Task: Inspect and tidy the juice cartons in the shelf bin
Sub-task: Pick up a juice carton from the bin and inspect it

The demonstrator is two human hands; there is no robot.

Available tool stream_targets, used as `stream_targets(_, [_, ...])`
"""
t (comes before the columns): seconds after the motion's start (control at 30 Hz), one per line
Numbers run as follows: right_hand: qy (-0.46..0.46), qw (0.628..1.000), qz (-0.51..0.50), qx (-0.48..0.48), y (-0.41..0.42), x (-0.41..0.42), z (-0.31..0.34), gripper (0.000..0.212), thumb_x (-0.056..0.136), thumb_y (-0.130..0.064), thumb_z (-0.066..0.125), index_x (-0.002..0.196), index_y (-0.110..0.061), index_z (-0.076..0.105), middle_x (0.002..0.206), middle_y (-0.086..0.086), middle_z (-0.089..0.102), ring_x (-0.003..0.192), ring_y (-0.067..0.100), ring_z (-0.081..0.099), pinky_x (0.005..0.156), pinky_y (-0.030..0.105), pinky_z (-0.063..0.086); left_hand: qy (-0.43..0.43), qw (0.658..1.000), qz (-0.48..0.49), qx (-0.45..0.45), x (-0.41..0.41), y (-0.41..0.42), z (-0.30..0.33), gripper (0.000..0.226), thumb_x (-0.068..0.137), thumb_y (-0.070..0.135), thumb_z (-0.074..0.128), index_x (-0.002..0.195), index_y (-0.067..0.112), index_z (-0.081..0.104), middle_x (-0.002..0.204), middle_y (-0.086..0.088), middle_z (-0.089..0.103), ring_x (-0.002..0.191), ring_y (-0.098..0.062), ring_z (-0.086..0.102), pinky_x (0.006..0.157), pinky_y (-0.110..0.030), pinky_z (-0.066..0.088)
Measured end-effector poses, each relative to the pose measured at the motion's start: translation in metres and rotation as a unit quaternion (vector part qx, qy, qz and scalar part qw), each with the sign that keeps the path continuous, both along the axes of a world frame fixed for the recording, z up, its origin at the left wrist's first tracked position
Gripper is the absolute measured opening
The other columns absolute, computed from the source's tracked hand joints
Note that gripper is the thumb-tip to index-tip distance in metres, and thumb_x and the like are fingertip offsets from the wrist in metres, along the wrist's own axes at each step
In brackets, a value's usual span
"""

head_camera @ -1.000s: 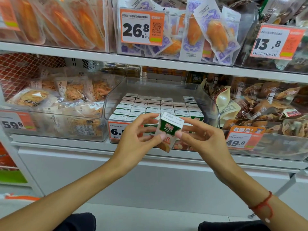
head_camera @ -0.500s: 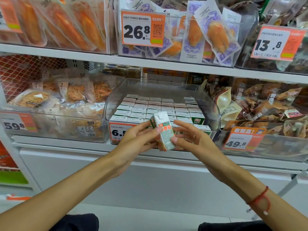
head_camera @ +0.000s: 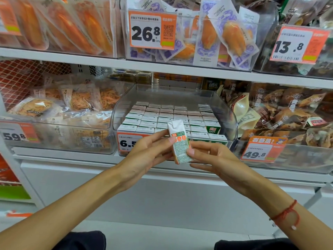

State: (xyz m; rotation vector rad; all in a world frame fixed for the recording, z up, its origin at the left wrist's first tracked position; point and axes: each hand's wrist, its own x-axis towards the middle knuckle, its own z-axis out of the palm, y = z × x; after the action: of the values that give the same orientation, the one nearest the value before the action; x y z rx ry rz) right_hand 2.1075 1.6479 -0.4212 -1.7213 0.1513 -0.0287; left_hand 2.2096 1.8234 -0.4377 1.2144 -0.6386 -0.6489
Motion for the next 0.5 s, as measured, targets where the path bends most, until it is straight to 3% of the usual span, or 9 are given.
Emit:
stream_targets(0.1, [-0.012, 0.993, -0.059, -0.102, 0.004, 0.003, -0.003, 0.042, 0.073, -0.043, 0.075, 0.112, -0.027, 0.068, 0.094, -0.009, 0.076, 0.090, 0.001, 0.069, 0.082, 0.020, 0.054, -0.024, 0.996, 0.078, 0.043, -0.001, -0.002, -0.004, 0.031, 0.091, 0.024, 0.065, 0.122, 0.024, 0.063, 0.108, 0.004, 0.075, 0.100, -0.011, 0.071, 0.078, -0.017, 0.057])
stream_targets(0.2, [-0.070, 0.947, -0.131, -0.285, 0.015, 0.005, -0.013, 0.036, 0.073, -0.038, 0.082, 0.102, -0.037, 0.061, 0.084, -0.013, 0.070, 0.080, -0.002, 0.065, 0.073, 0.016, 0.053, -0.031, 0.992, 0.094, 0.076, -0.007, -0.006, -0.011, 0.024, 0.091, 0.026, 0.066, 0.115, 0.025, 0.067, 0.100, 0.006, 0.077, 0.096, -0.009, 0.072, 0.082, -0.020, 0.058])
stream_targets(0.27, [-0.105, 0.925, -0.139, -0.339, 0.022, 0.006, -0.017, 0.043, 0.069, -0.043, 0.084, 0.100, -0.044, 0.054, 0.083, -0.017, 0.065, 0.081, -0.006, 0.059, 0.070, 0.014, 0.051, -0.028, 0.991, 0.107, 0.070, -0.009, -0.007, -0.013, 0.025, 0.090, 0.024, 0.067, 0.115, 0.023, 0.068, 0.101, 0.005, 0.077, 0.097, -0.010, 0.072, 0.084, -0.022, 0.058])
stream_targets(0.33, [-0.111, 0.932, -0.128, -0.320, 0.023, 0.006, -0.015, 0.047, 0.067, -0.050, 0.081, 0.104, -0.039, 0.055, 0.087, -0.014, 0.065, 0.081, -0.002, 0.060, 0.071, 0.018, 0.053, -0.020, 0.992, 0.114, 0.058, -0.008, -0.006, -0.011, 0.028, 0.092, 0.021, 0.066, 0.119, 0.019, 0.066, 0.103, 0.003, 0.076, 0.098, -0.012, 0.072, 0.083, -0.021, 0.057])
stream_targets(0.4, [-0.096, 0.960, -0.114, -0.236, 0.017, 0.006, -0.006, 0.047, 0.066, -0.058, 0.072, 0.105, -0.034, 0.061, 0.091, -0.006, 0.067, 0.081, 0.006, 0.065, 0.073, 0.019, 0.055, -0.020, 0.995, 0.086, 0.050, -0.004, -0.001, -0.006, 0.030, 0.094, 0.022, 0.062, 0.123, 0.019, 0.063, 0.108, 0.003, 0.075, 0.102, -0.013, 0.071, 0.085, -0.020, 0.056])
stream_targets(0.5, [-0.045, 0.993, -0.056, -0.094, 0.005, 0.002, 0.002, 0.037, 0.073, -0.050, 0.064, 0.106, -0.034, 0.066, 0.101, -0.006, 0.072, 0.092, 0.004, 0.068, 0.080, 0.014, 0.054, -0.031, 0.998, 0.022, 0.047, 0.000, 0.005, 0.001, 0.033, 0.096, 0.026, 0.057, 0.129, 0.022, 0.058, 0.118, 0.002, 0.072, 0.109, -0.014, 0.068, 0.093, -0.022, 0.053])
